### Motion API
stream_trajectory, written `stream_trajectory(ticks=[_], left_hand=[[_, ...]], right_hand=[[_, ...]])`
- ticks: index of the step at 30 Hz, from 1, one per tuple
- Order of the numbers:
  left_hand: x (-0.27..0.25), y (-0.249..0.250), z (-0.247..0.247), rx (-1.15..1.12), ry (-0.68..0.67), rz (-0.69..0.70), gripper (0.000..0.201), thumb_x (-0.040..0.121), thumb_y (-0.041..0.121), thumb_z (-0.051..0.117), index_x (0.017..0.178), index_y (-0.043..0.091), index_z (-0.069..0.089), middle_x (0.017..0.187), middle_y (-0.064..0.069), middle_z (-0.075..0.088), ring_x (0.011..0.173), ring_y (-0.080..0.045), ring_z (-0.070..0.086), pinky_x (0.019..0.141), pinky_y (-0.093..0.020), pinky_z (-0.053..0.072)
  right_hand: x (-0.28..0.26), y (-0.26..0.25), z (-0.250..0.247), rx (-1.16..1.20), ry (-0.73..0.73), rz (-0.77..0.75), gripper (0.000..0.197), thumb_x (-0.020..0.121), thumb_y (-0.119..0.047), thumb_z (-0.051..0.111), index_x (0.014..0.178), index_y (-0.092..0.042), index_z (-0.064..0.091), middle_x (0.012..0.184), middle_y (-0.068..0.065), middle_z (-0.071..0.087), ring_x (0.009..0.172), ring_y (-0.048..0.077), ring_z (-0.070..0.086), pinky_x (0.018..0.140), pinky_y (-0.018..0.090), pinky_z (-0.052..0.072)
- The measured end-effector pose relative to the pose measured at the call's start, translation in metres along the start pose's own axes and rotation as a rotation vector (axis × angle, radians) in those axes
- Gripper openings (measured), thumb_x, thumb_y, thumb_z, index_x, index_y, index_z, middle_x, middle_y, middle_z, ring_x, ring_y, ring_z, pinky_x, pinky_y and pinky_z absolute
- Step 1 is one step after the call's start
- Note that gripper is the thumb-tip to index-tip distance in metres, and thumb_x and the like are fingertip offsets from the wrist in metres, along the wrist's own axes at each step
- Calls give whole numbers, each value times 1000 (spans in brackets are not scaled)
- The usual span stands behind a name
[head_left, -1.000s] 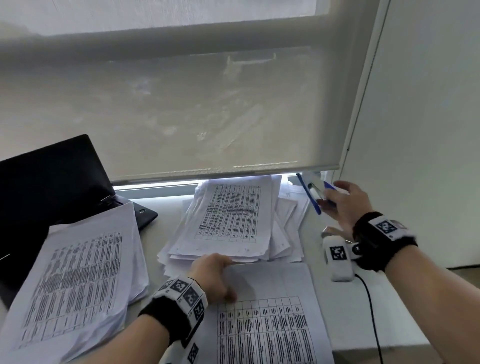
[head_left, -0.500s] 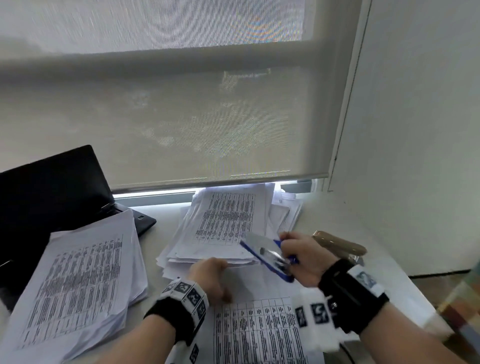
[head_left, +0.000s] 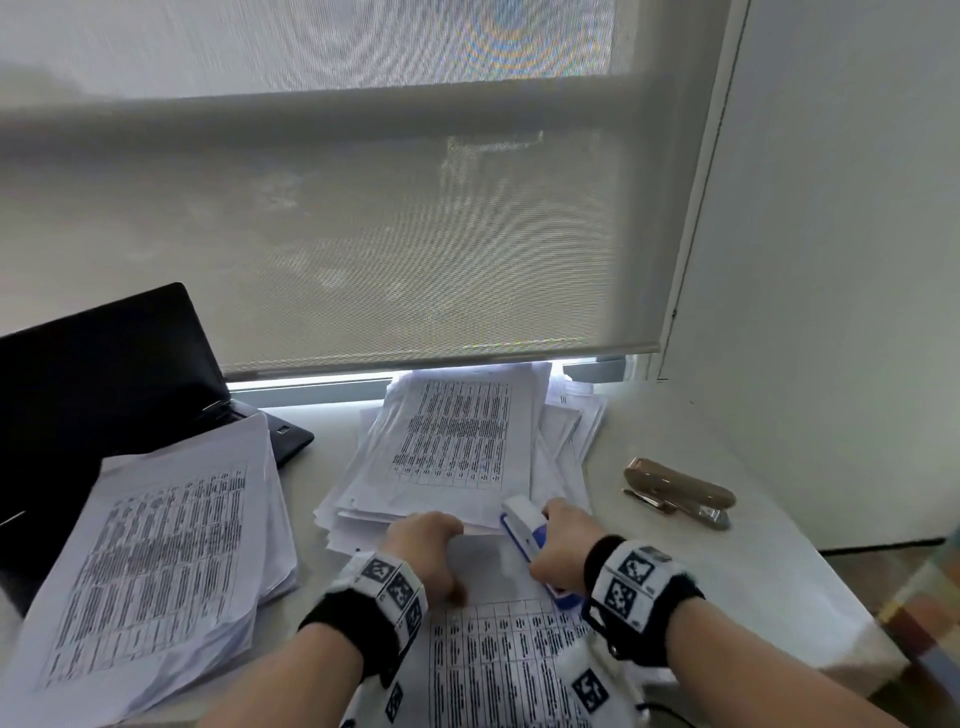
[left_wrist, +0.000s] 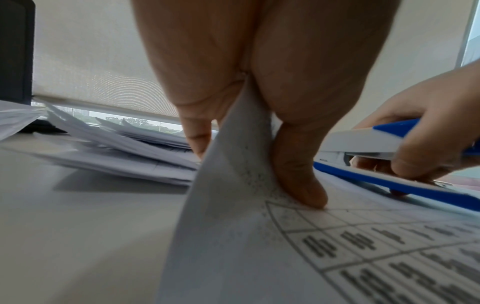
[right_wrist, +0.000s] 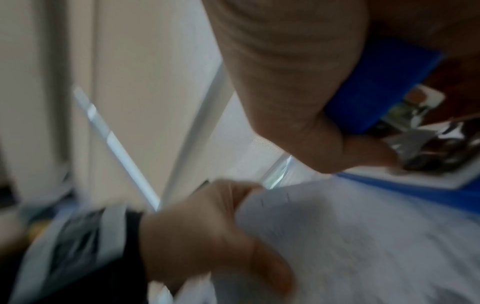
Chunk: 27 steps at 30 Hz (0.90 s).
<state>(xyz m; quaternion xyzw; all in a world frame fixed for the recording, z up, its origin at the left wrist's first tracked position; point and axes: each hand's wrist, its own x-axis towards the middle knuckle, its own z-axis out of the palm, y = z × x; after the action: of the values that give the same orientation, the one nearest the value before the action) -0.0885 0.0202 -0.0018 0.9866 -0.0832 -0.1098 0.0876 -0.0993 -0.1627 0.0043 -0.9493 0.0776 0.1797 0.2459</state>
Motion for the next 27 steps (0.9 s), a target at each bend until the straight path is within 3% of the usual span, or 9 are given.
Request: stream_trajectory(ticks=[2, 6, 11, 17, 18, 21, 22, 24, 27], left_hand=[[-1, -1, 1, -15, -1, 2, 45, 64, 38, 87, 102, 24, 68, 108, 4, 69, 105, -17, 62, 92, -26, 48], [0, -6, 6, -69, 26, -4, 56, 62, 36, 88, 114, 29, 67, 115, 6, 68, 112, -16, 60, 95, -22, 45], [1, -7, 8, -102, 4, -19, 63, 59, 38, 90, 118, 33, 66, 119, 8, 67, 114, -15, 59, 100, -24, 45], [0, -7, 9, -129, 25, 5, 63, 57, 39, 88, 115, 34, 67, 117, 6, 68, 112, -15, 61, 97, -20, 44], [1, -7, 9, -135, 26, 11, 63, 57, 39, 88, 116, 34, 67, 118, 6, 68, 113, -15, 61, 99, -20, 43], [3, -10, 10, -182, 14, 21, 65, 58, 35, 90, 119, 36, 66, 119, 6, 67, 113, -15, 60, 100, -21, 44], [3, -11, 11, -208, 16, 21, 65, 58, 35, 90, 119, 37, 66, 117, 7, 68, 111, -14, 61, 98, -19, 45], [2, -12, 12, -251, 28, 20, 61, 59, 34, 89, 117, 37, 68, 111, 9, 69, 107, -12, 62, 97, -19, 46], [-1, -15, 8, -401, 77, 20, 24, 70, 26, 80, 91, 32, 70, 88, 10, 69, 91, -13, 65, 89, -25, 52]], right_hand=[[4, 2, -10, 177, -69, 5, 27, 75, -12, 62, 100, -9, 52, 89, 8, 56, 78, 21, 57, 69, 27, 46], [-8, 14, -28, 1245, -235, -20, 14, 79, 13, 55, 78, 0, 50, 86, 24, 55, 67, 27, 56, 61, 38, 47], [-15, 25, -43, 1708, 7, -102, 25, 86, 5, 52, 67, -10, 45, 61, 7, 46, 57, 20, 48, 60, 33, 45], [-33, 41, -35, 999, 132, -94, 18, 80, 7, 55, 74, -8, 49, 62, 6, 45, 47, 12, 44, 46, 28, 35], [-34, 45, -31, 750, 151, -97, 10, 77, -5, 61, 81, -12, 56, 67, 5, 50, 53, 13, 49, 49, 30, 39], [-33, 56, -19, 50, 176, -106, 51, 71, -31, 66, 121, -26, 59, 118, -2, 52, 111, 16, 50, 93, 28, 42], [-33, 58, -14, 19, 158, -117, 59, 71, -34, 65, 129, -25, 55, 130, -1, 45, 122, 17, 42, 100, 27, 38], [-36, 58, -8, 136, 141, -140, 56, 75, -29, 66, 129, -24, 55, 129, 4, 46, 118, 19, 45, 88, 22, 46], [-42, 56, -10, 386, 102, -174, 48, 70, -10, 65, 118, -15, 62, 88, 4, 62, 73, 12, 59, 62, 24, 51]])
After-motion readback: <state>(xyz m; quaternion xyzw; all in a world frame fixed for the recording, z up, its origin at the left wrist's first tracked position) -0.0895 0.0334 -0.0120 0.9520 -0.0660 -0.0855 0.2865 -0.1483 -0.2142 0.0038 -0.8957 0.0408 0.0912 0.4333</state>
